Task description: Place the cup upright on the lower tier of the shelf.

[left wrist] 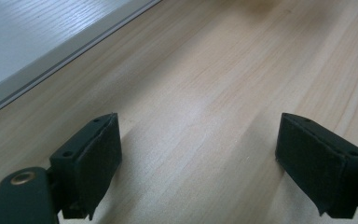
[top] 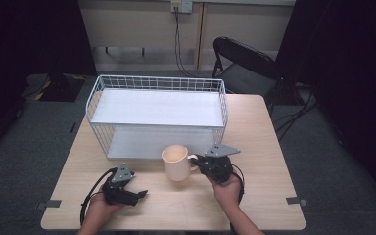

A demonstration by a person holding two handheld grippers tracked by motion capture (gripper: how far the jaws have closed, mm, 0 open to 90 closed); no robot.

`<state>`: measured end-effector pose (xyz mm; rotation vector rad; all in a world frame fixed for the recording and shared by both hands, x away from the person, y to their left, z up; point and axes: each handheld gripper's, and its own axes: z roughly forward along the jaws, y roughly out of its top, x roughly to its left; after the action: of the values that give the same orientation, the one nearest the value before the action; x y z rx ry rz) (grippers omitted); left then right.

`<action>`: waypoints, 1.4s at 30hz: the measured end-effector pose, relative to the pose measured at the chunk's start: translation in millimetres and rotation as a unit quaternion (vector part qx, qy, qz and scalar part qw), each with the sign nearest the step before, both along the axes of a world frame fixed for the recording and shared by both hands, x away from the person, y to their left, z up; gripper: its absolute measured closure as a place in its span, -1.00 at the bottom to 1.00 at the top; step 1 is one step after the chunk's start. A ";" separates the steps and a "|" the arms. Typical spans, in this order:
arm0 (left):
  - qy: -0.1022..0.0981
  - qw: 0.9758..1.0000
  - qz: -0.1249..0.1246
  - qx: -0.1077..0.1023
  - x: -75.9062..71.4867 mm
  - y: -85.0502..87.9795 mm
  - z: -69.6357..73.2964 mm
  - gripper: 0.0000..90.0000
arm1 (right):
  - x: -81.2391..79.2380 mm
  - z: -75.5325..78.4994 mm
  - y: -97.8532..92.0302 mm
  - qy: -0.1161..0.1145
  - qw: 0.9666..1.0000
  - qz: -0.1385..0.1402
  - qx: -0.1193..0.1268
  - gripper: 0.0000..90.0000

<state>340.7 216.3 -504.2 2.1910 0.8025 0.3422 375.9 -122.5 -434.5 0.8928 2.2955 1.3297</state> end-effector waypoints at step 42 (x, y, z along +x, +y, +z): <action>0.000 1.000 0.000 0.001 0.0 0.0 0.1 -0.69 | 24.4 -3.5 18.4 -0.036 0.997 -0.070 0.024 0.81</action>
<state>340.7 216.3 -504.1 2.1924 0.8031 0.3427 400.3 -104.1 -438.0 0.9849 2.1147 1.3389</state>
